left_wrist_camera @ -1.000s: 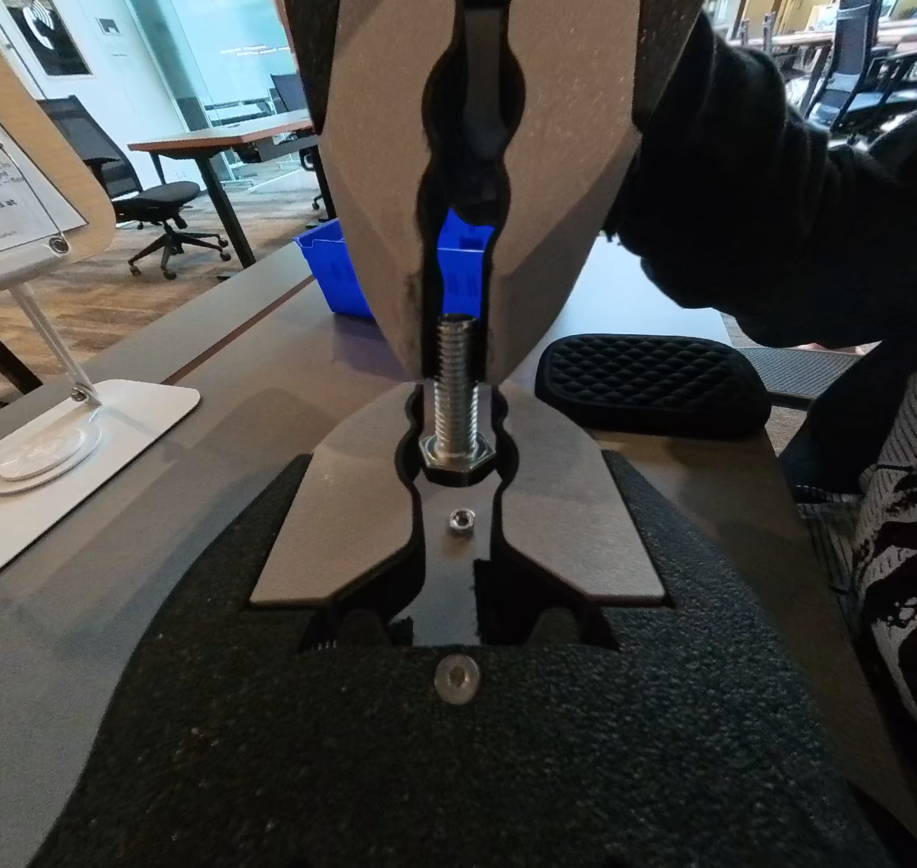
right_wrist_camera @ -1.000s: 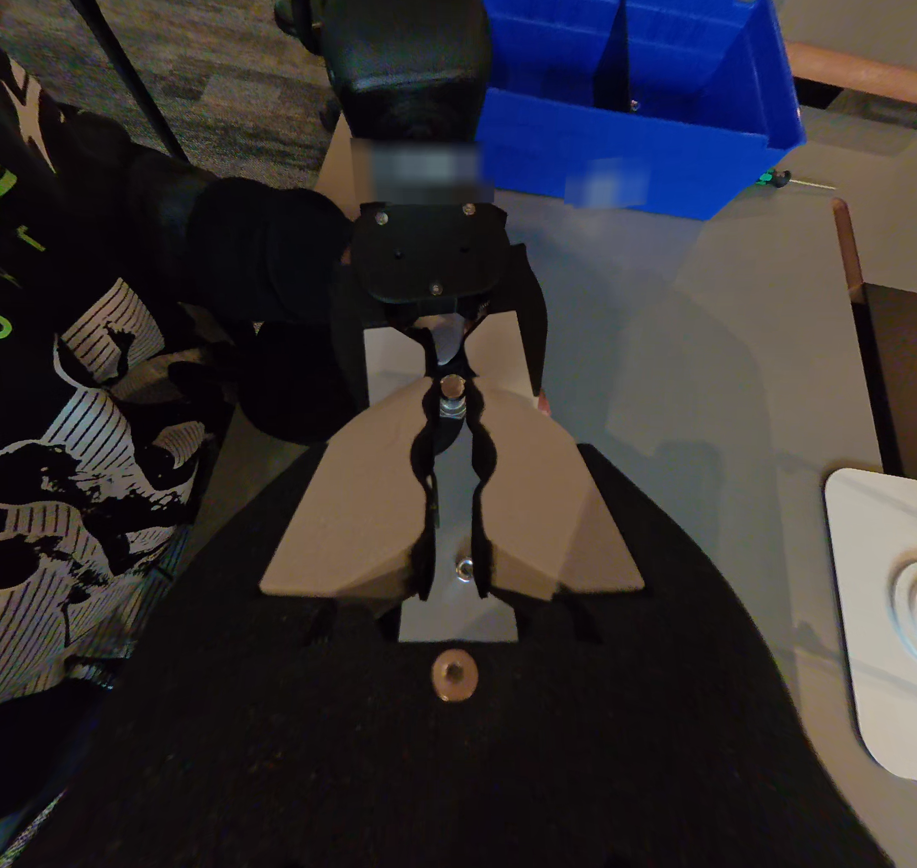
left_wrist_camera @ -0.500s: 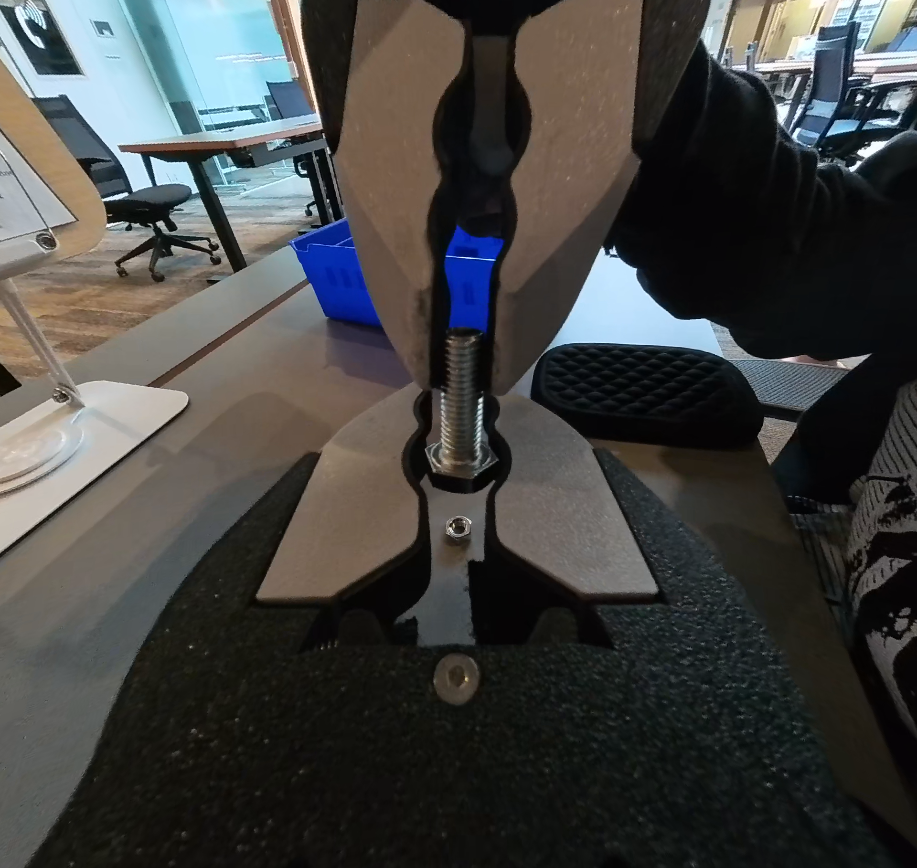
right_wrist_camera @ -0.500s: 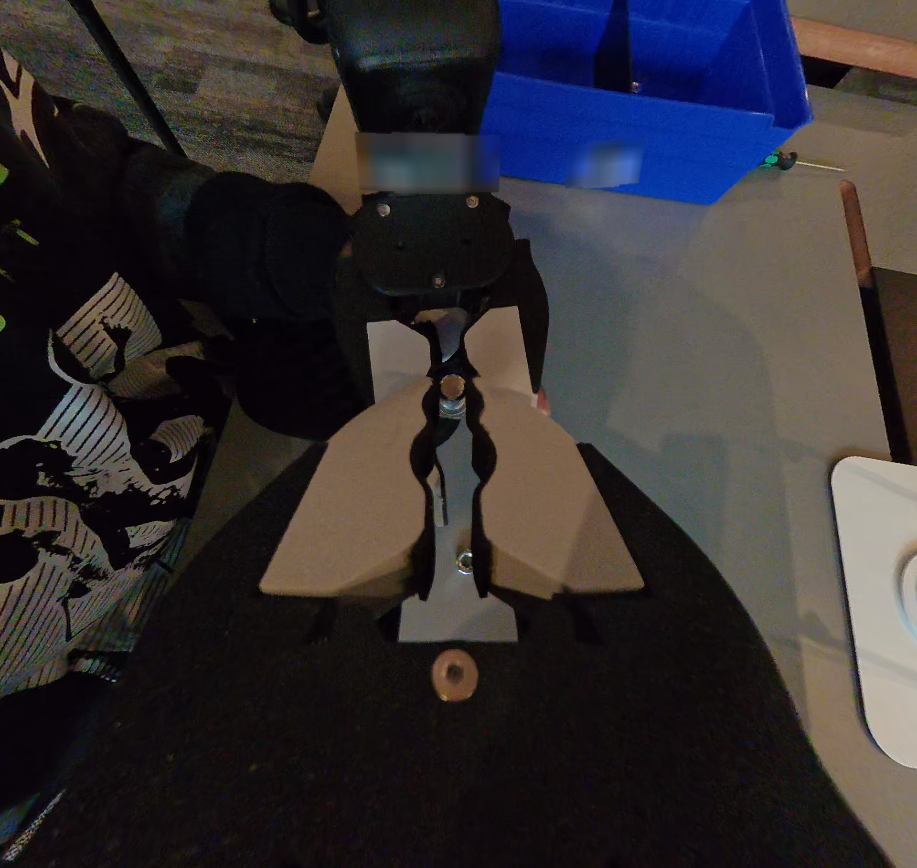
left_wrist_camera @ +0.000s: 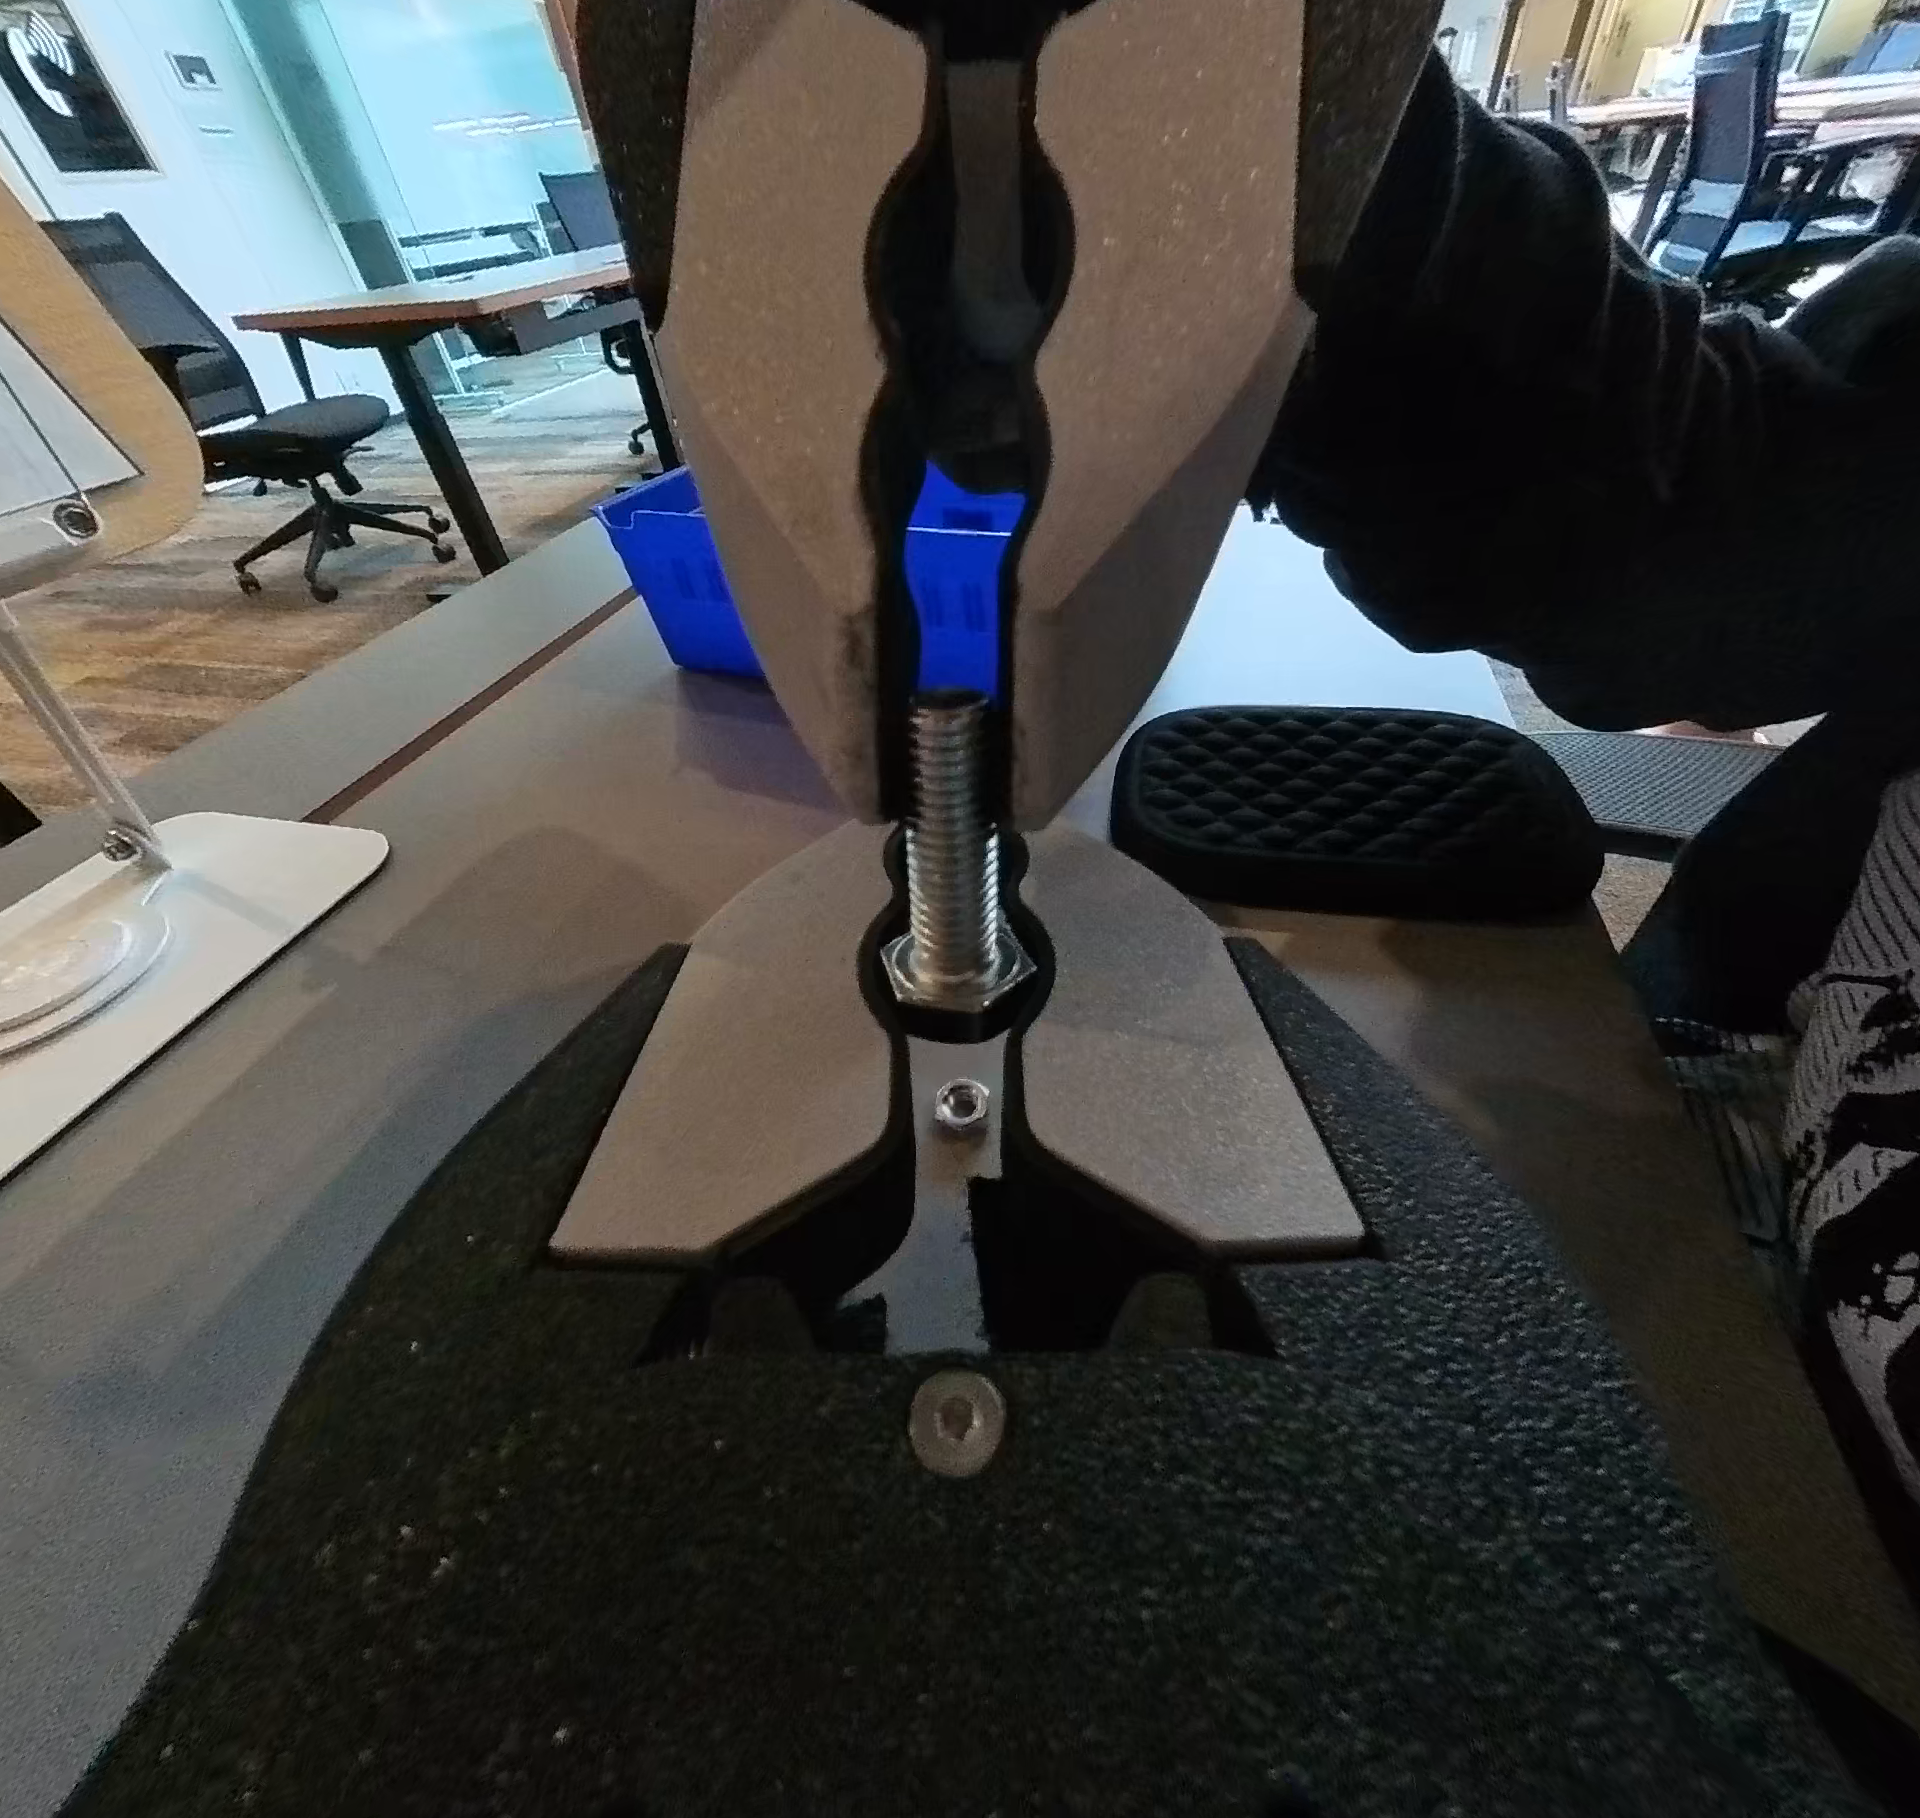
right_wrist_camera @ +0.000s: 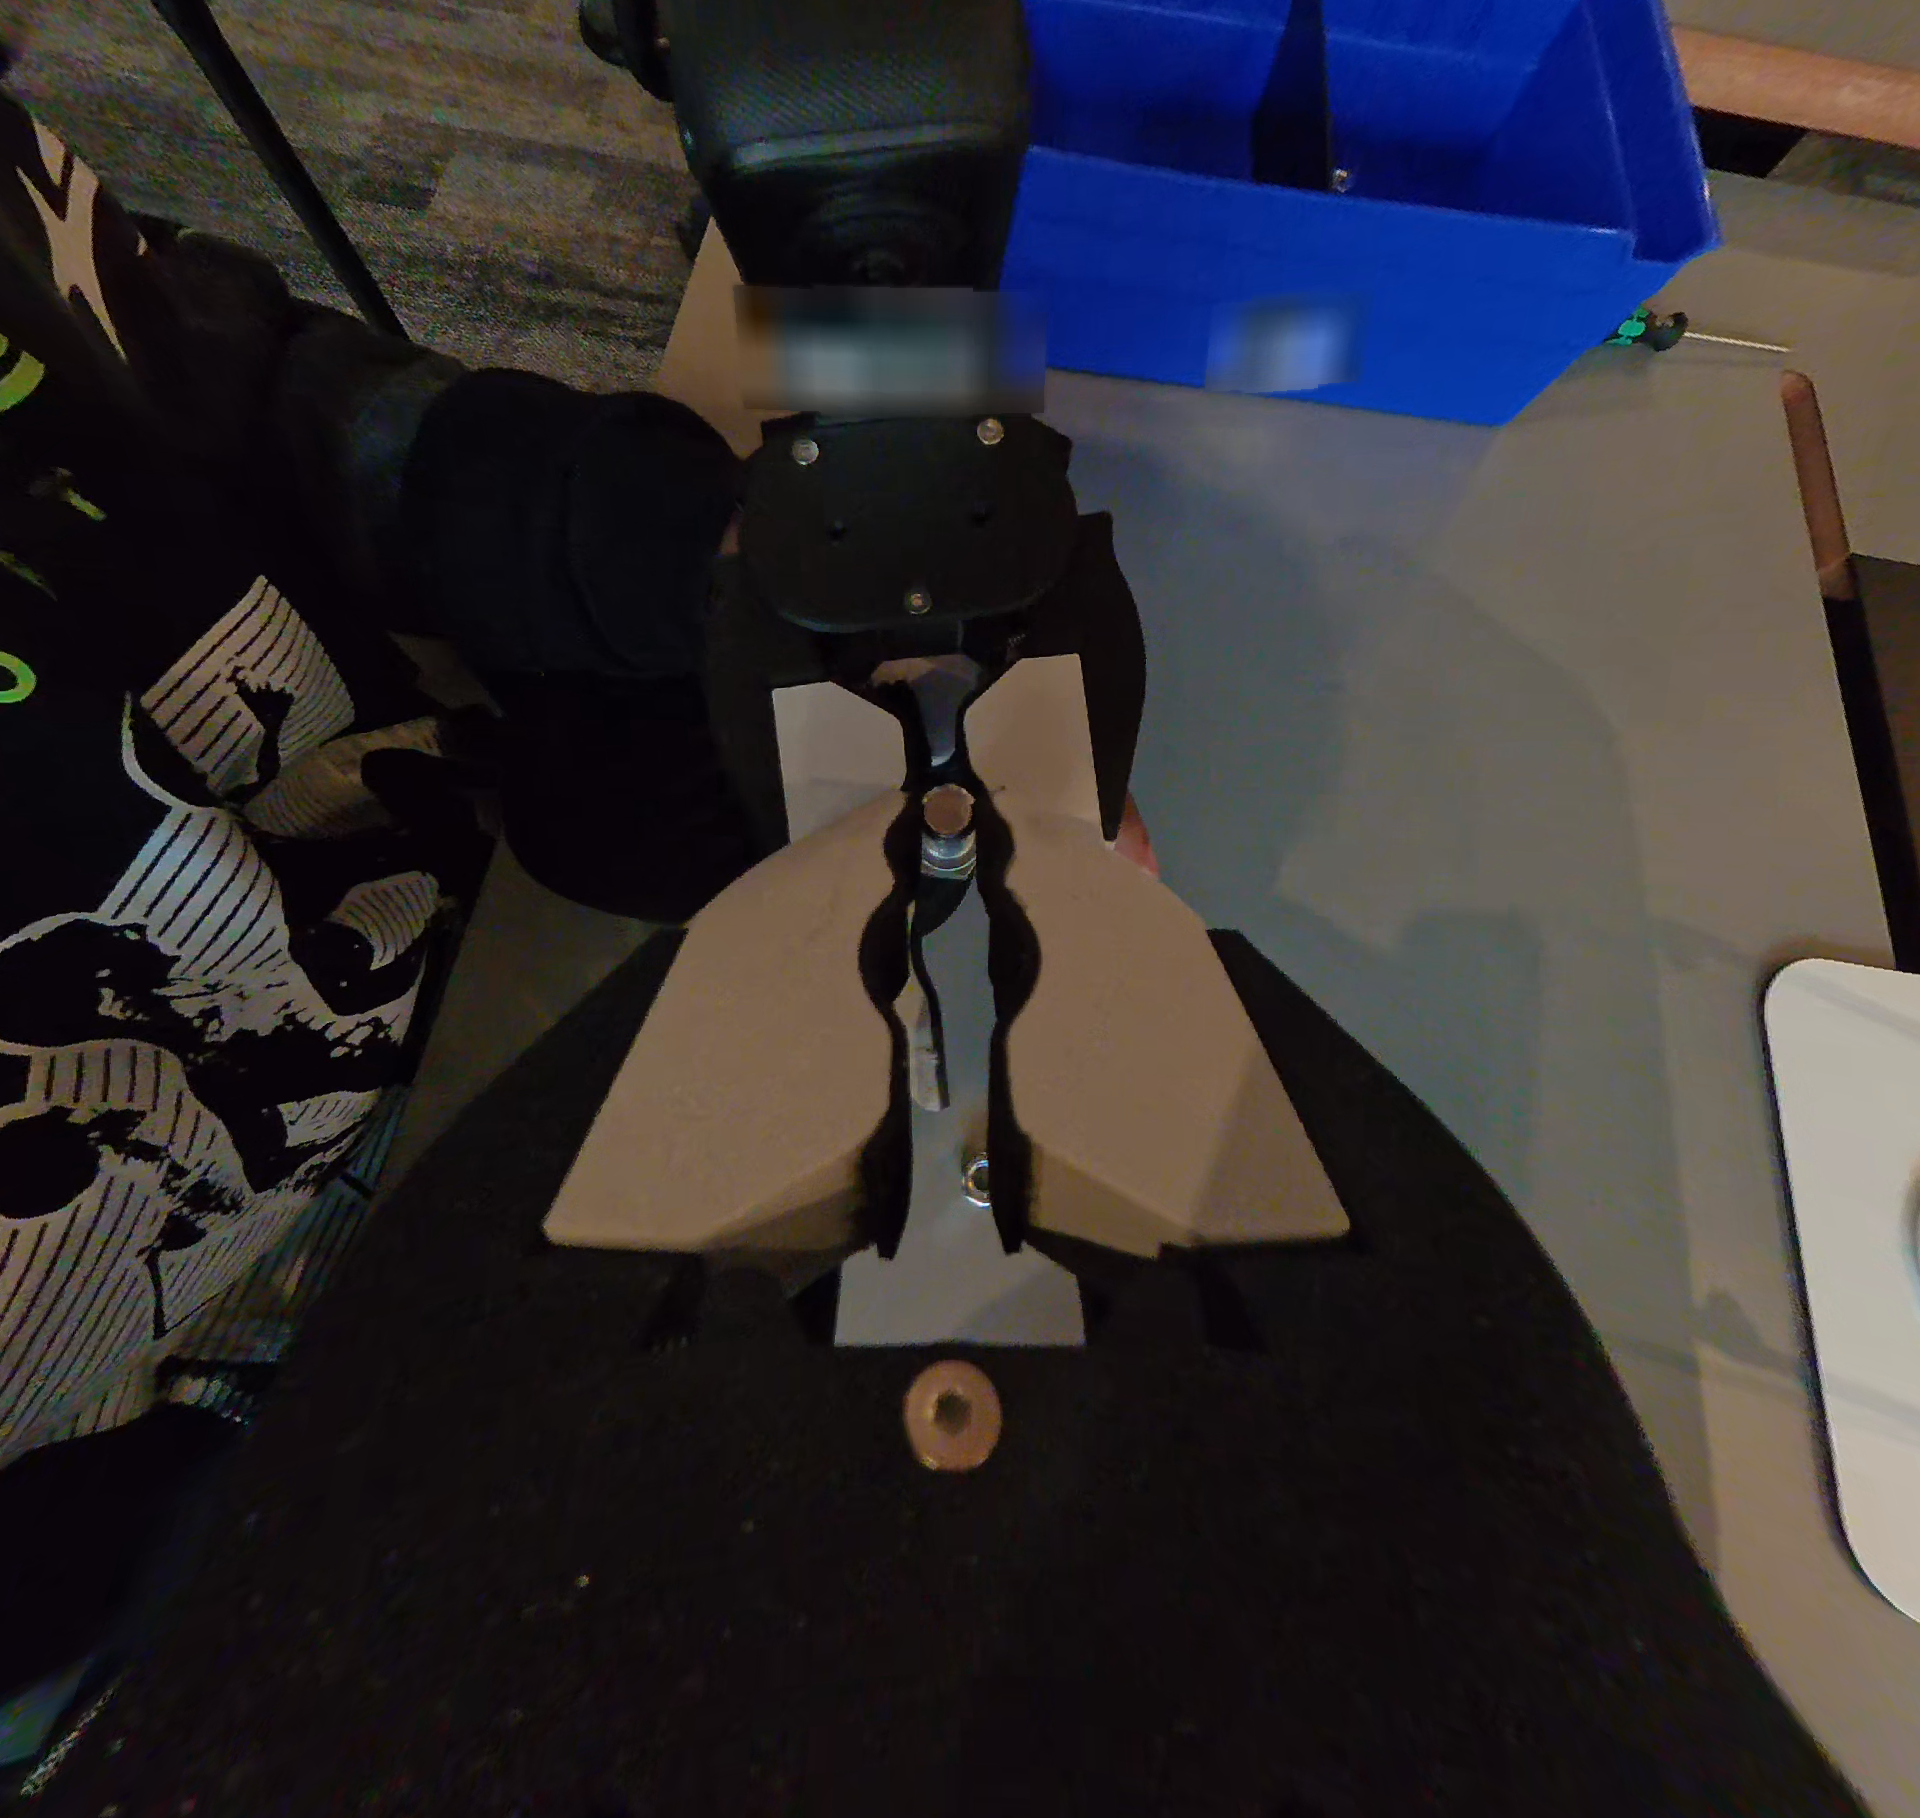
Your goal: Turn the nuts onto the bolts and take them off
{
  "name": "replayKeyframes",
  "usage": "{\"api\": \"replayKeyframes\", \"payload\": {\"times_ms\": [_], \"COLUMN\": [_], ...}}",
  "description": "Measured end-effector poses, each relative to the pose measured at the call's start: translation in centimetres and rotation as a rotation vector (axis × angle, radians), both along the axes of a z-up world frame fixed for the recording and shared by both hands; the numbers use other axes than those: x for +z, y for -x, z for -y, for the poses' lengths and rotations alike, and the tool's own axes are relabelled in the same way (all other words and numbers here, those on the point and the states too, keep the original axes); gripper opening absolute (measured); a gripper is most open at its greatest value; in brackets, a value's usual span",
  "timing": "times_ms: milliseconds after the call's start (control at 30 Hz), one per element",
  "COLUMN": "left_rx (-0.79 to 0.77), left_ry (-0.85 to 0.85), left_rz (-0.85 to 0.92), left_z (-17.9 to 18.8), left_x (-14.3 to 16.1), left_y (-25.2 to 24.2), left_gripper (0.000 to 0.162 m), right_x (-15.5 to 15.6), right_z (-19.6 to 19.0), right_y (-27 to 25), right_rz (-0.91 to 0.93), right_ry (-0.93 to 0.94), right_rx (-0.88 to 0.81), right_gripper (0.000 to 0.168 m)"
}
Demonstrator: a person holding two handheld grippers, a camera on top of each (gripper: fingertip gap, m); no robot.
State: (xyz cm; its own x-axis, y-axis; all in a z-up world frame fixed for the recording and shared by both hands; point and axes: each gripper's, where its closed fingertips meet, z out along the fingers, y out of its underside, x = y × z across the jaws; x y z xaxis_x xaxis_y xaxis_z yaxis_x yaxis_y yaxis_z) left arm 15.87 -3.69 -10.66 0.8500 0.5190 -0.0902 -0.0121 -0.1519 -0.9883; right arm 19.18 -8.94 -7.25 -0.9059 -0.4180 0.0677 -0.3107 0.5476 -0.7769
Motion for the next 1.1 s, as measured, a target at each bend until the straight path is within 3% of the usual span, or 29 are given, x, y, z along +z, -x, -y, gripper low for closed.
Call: {"api": "replayKeyframes", "payload": {"times_ms": [200,400,567,767,900,1100], "left_rx": [0.006,0.026,0.08,0.142,0.126,0.11], "left_ry": [0.0,-0.065,-0.108,-0.099,-0.122,-0.124], "left_rz": [0.002,0.028,0.019,-0.008,0.004,0.016], "left_z": [-0.2,0.9,2.7,3.8,3.7,3.5], "left_x": [0.0,-0.8,-1.7,-2.3,-2.4,-2.7], "left_y": [0.0,1.2,1.9,2.3,2.2,2.1], "left_gripper": [0.012,0.012,0.012,0.012,0.012,0.009], "right_x": [0.1,1.3,-5.7,-14.1,-16.5,-17.7], "right_z": [-0.2,-2.2,-5.9,-6.7,-6.2,-5.9], "right_y": [-0.1,1.0,3.3,4.8,5.1,5.5], "right_rz": [0.019,0.019,-0.072,-0.035,-0.024,-0.089], "right_ry": [-0.003,0.02,-0.251,-0.4,-0.433,-0.489], "right_rx": [-0.003,-0.009,-0.038,-0.108,-0.132,-0.109], "right_gripper": [0.01,0.027,0.035,0.031,0.027,0.025]}}
